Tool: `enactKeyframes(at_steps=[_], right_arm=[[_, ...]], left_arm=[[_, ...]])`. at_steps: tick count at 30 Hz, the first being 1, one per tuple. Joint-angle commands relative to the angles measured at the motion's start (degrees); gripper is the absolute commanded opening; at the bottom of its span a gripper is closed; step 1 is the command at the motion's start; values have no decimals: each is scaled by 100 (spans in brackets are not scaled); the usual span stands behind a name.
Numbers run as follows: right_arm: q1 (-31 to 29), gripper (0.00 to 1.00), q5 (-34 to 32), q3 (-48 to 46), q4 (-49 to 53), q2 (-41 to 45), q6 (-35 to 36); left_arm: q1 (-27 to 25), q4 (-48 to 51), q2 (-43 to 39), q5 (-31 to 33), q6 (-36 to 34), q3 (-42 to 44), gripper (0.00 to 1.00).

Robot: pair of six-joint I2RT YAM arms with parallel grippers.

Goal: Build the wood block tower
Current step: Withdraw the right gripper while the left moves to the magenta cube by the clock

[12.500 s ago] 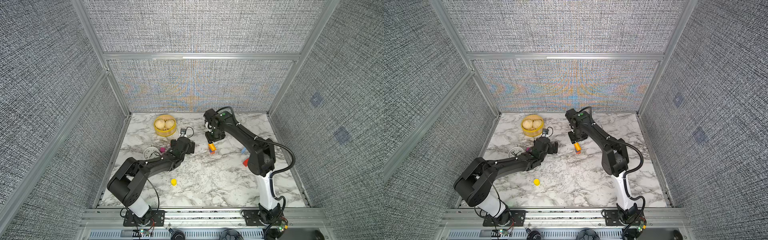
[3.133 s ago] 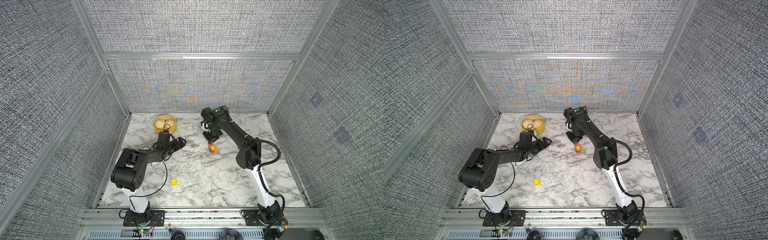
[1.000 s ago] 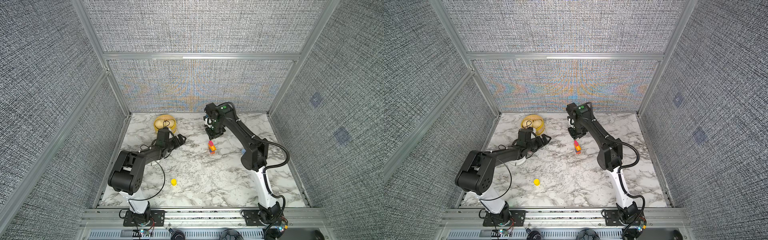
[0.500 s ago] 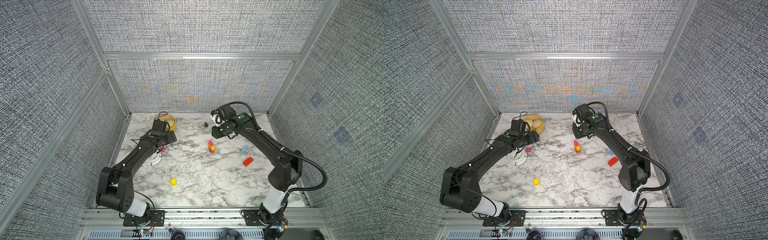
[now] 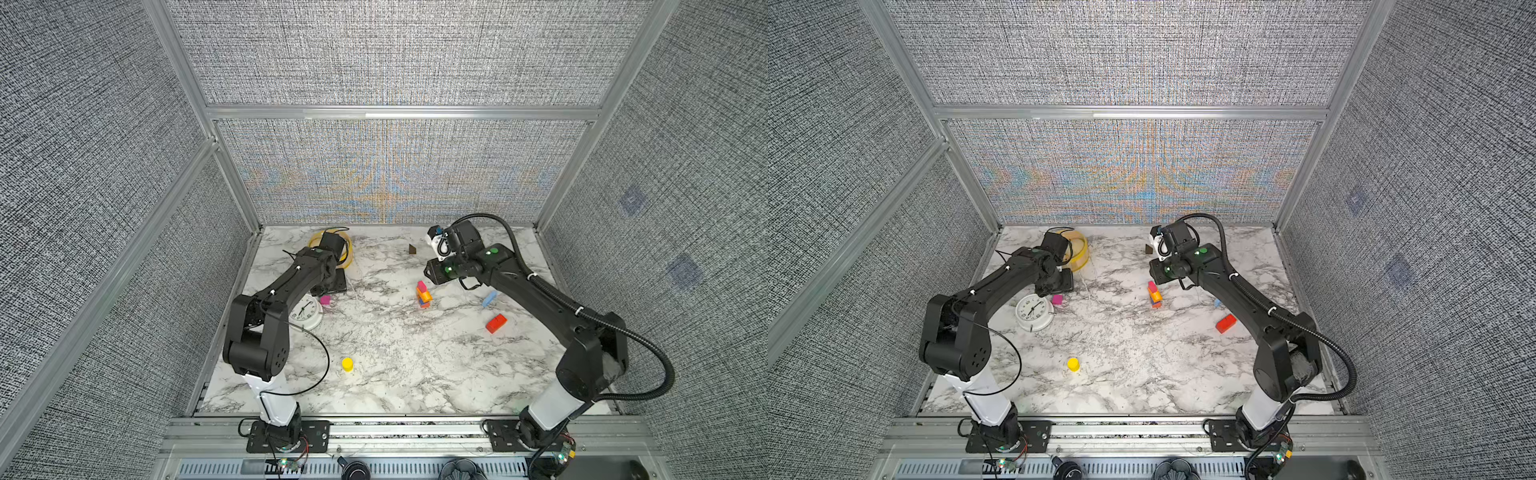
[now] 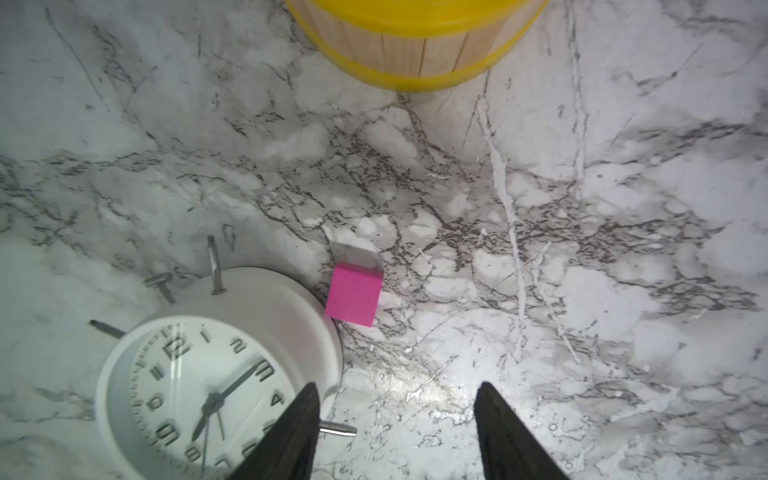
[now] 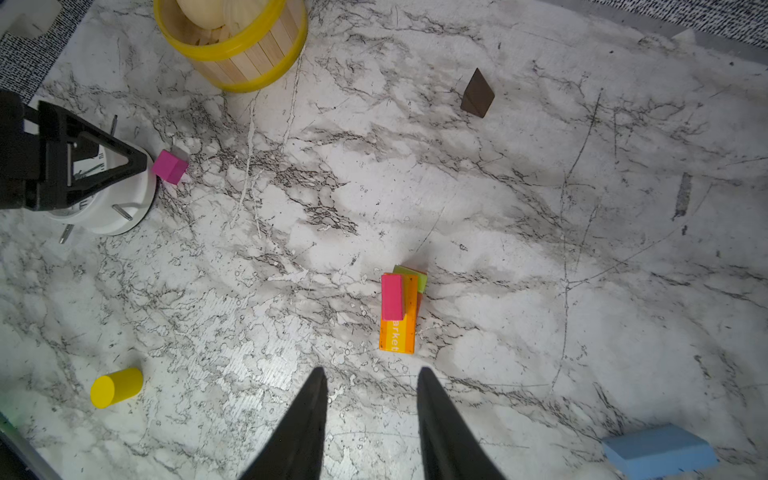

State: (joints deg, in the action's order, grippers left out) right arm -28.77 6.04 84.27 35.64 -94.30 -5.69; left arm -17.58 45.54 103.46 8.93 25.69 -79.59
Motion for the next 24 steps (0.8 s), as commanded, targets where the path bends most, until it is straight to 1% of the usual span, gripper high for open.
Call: enactKeyframes(at_steps=[1,13,18,24], right_arm=[[60,40,210,-153,-420,115,-75],[110,40,350,-504,-783,324,-166],[134,40,369,-660,-959,411,-138],[174,41,408,-723,-1048,458,-146]], left_arm=[[1,373,148,324,-139,-176,62],[2,612,927,718,-282,-722,62],[1,654,1277,742,-292,-938,62],[1,602,1516,758,-309,-1023,61]])
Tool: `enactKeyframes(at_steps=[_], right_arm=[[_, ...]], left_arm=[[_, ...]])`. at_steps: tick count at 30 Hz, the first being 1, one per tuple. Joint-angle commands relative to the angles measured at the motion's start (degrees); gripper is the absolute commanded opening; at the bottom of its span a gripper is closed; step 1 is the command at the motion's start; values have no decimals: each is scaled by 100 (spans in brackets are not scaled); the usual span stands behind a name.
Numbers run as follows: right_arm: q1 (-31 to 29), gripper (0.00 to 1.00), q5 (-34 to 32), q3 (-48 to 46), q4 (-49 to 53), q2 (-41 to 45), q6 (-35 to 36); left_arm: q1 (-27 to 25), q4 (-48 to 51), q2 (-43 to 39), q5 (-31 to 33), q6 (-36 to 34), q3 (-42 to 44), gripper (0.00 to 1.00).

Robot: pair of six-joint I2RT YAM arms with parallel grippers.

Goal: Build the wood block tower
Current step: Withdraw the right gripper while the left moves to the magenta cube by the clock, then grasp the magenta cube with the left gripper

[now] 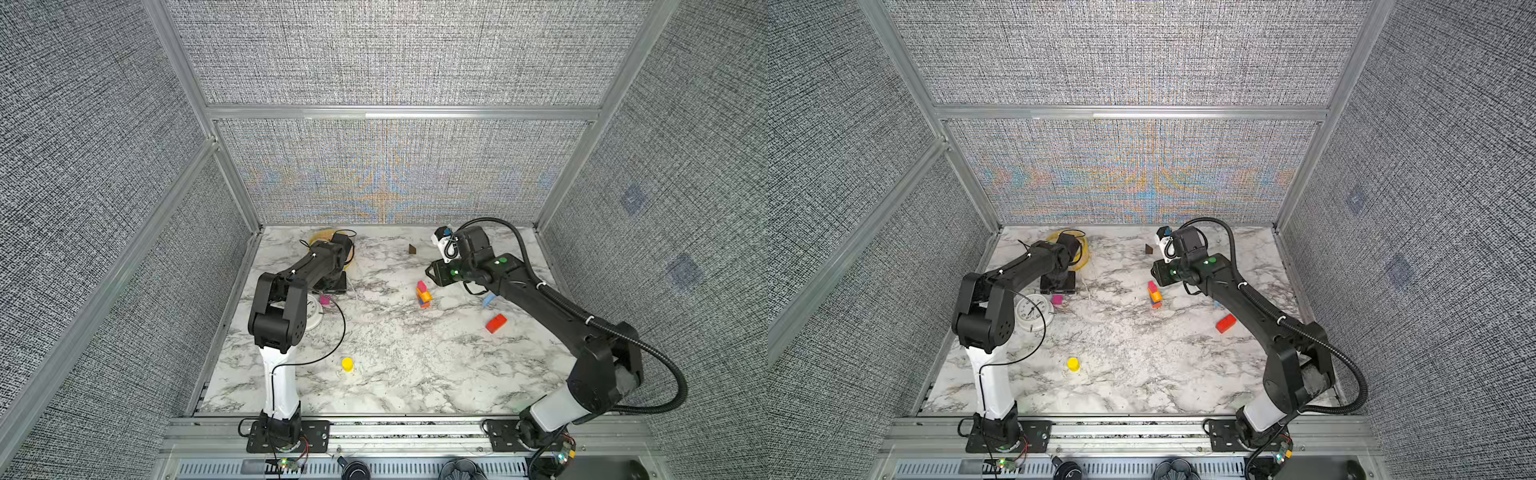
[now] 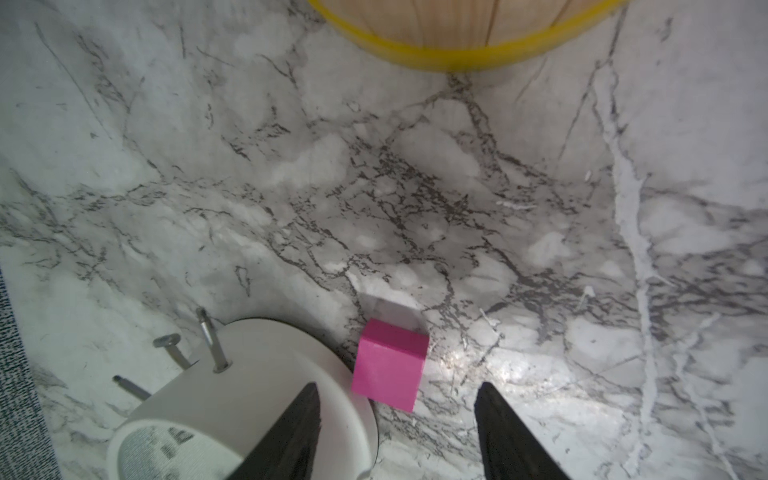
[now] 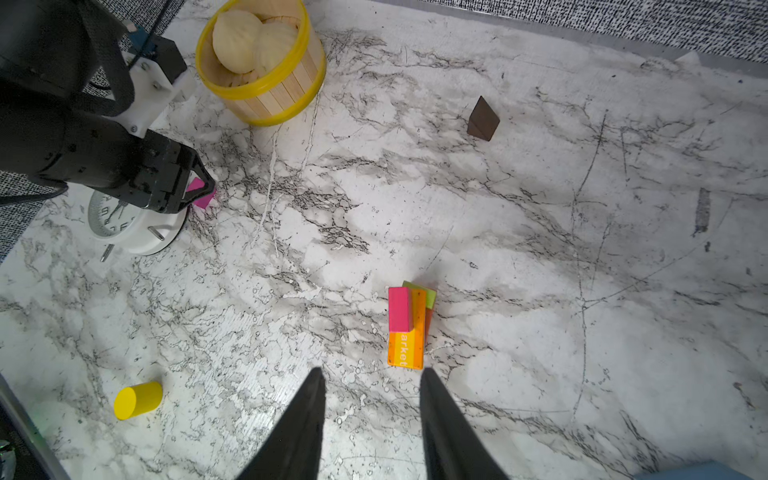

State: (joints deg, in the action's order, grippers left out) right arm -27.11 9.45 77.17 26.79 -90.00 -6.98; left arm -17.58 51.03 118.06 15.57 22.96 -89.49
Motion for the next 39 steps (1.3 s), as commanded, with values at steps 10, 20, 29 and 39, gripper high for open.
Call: enactKeyframes(at_steps=[10,20,29,39], right_arm=[[39,41,118,-27,-190,-21,-14],[52,41,125,-26,-189,-76,-14],[49,41,153,-15,-185,-115,-25],[49,41,180,8,-162,-162,-30]], left_arm=[[11,-88,307,1,-4,-97,58],[10,-289,412,-215,110,31,55],[16,-595,178,-711,294,393,50],[18,-415,-11,-912,197,222,51]])
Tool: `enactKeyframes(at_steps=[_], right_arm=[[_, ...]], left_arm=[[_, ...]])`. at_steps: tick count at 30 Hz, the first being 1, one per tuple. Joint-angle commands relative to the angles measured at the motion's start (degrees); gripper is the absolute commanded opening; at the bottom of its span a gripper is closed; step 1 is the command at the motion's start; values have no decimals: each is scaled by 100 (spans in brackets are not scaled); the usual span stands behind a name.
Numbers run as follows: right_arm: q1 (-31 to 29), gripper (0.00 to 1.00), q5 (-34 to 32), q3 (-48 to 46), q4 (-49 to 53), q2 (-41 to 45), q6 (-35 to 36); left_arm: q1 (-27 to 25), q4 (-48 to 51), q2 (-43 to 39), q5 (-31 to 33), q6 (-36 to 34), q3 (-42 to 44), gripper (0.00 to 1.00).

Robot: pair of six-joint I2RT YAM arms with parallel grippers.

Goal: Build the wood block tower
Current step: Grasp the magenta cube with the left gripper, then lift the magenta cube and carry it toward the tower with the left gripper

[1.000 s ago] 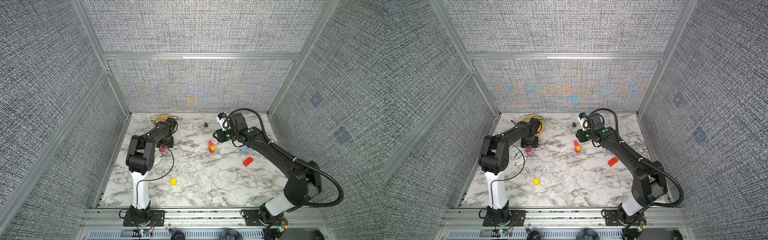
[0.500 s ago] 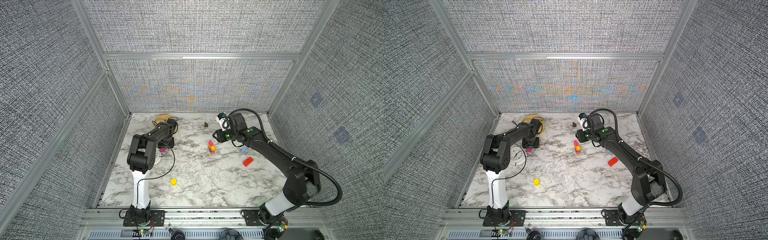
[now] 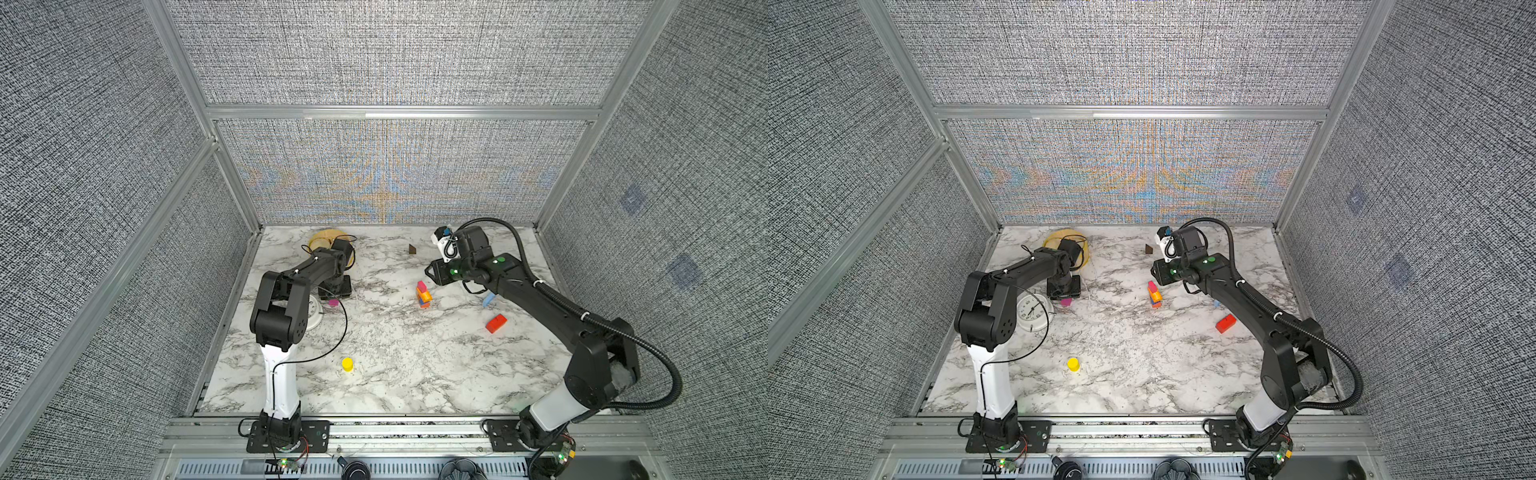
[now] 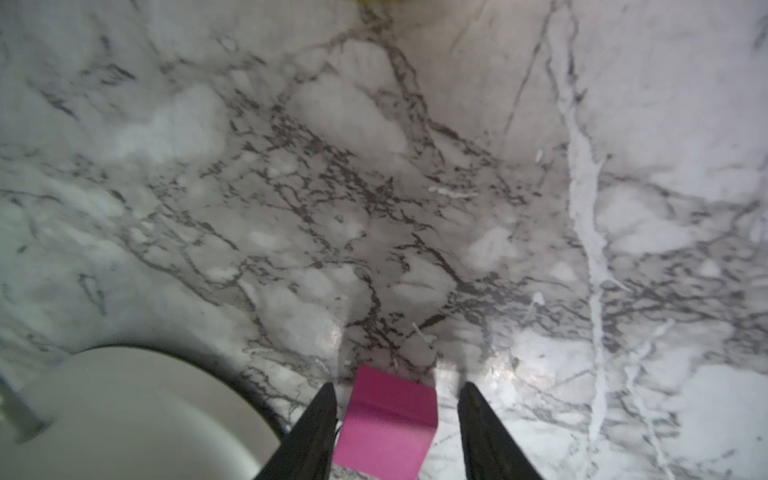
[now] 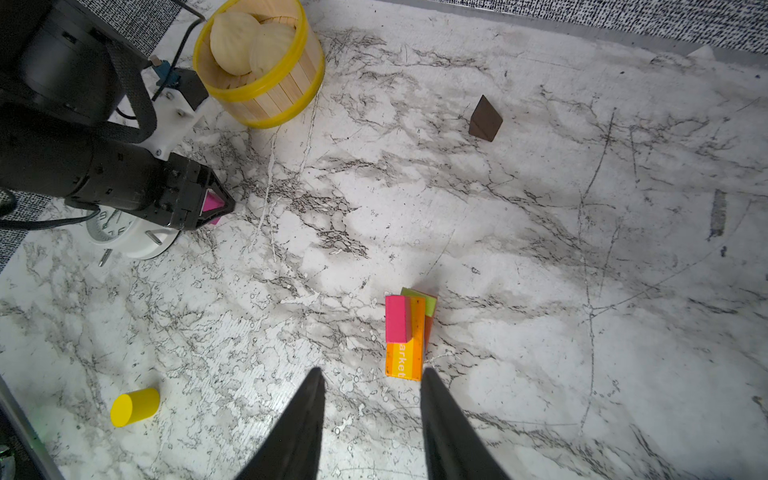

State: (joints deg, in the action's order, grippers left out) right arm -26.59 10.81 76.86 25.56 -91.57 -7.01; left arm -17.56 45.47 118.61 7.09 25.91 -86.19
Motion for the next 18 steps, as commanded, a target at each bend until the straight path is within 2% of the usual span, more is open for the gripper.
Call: enactKeyframes(at_steps=[1,14,18], right_arm=[[-4,41,53,40,-42,-7,-29],[1,41,121,48,-15,-6,-40],[2,41,111,44,-11,18,-40]], left_arm=[[16,187,-54,-38,-120,-142,51],[138,168,46,-283,-146,-38,50],[191,102,75,-457,-132,-4,45]])
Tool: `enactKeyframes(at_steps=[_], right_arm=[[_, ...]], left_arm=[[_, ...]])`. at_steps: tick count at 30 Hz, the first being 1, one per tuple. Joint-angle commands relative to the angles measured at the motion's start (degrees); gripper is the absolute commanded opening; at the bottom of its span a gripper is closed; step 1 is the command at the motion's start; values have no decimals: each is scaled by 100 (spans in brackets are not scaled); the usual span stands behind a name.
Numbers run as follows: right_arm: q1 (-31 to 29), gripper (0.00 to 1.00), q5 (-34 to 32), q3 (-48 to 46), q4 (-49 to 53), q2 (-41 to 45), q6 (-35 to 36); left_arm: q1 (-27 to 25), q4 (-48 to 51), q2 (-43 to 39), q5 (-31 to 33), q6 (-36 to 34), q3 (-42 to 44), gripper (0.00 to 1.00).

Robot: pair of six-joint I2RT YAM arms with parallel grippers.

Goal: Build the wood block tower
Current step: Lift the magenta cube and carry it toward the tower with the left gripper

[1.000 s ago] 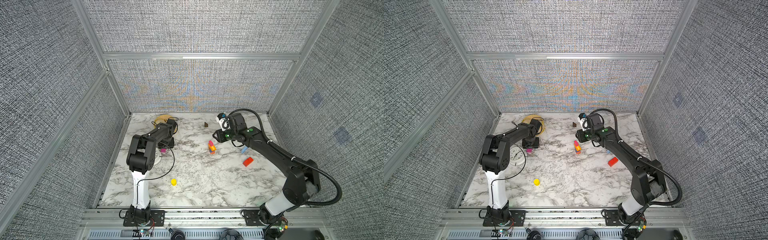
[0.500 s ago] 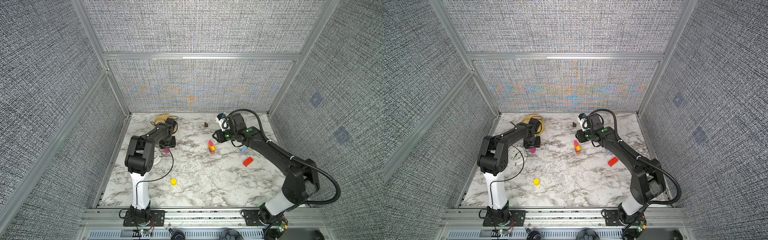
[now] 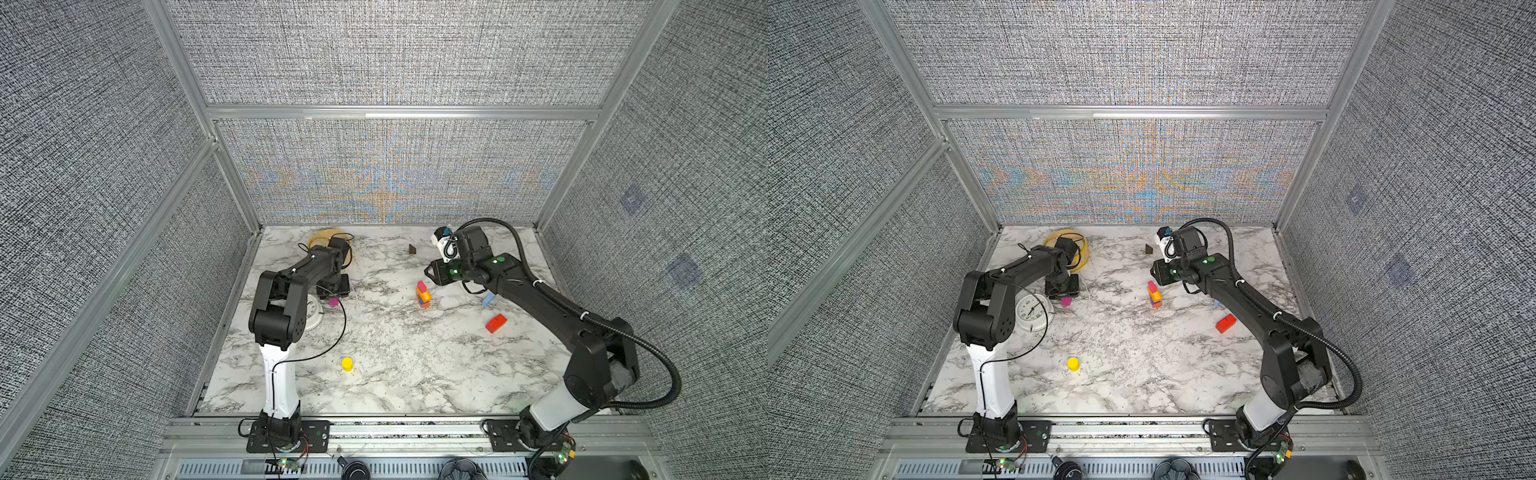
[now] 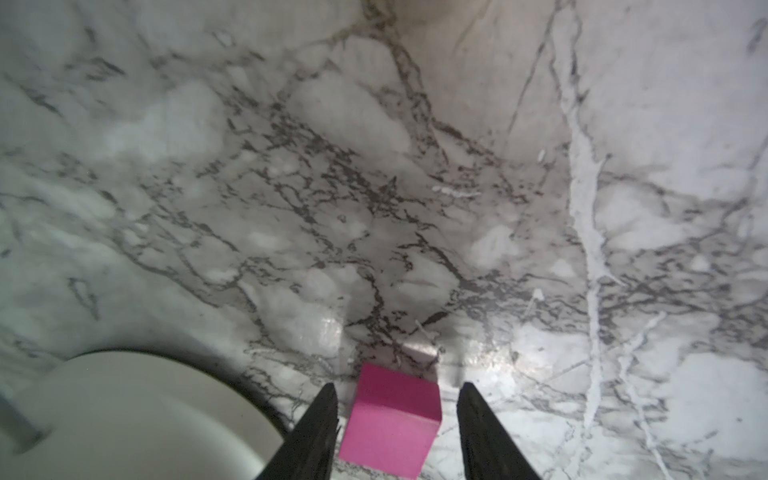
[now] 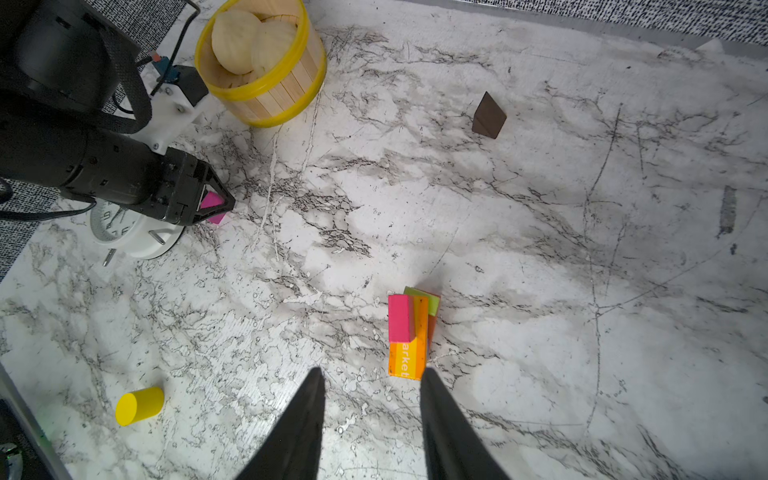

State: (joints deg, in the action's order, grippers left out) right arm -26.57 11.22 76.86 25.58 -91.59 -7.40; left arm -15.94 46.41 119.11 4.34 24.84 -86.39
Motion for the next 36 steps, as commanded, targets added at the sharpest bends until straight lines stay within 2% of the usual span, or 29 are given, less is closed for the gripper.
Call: enactKeyframes(at_steps=[1,13,19,22,27,30,36], right_arm=[[1,41,66,35,-15,25,1],[2,41,50,-56,-167,117,-12],[0,41,127,-630,-934,544,-90],[0,41,133,-1278,-1789,1006,-298],[-6,41,205,-2862,-4146,1709,-799],[-1,41,257,-3484,-5313,1796,-1040],[-59,41,311,-3946,-6915,1529,-1313]], left_arm=[[42,-15,33,-226,-14,25,43],[83,-327,-54,-673,241,190,14],[83,-849,-378,-1468,620,255,13],[83,-1272,-505,-1992,909,279,13],[-25,-2382,-925,-2659,1672,479,11],[-243,-2672,-1062,-2650,1961,416,11],[-589,-3340,-1247,-2635,2544,364,11]])
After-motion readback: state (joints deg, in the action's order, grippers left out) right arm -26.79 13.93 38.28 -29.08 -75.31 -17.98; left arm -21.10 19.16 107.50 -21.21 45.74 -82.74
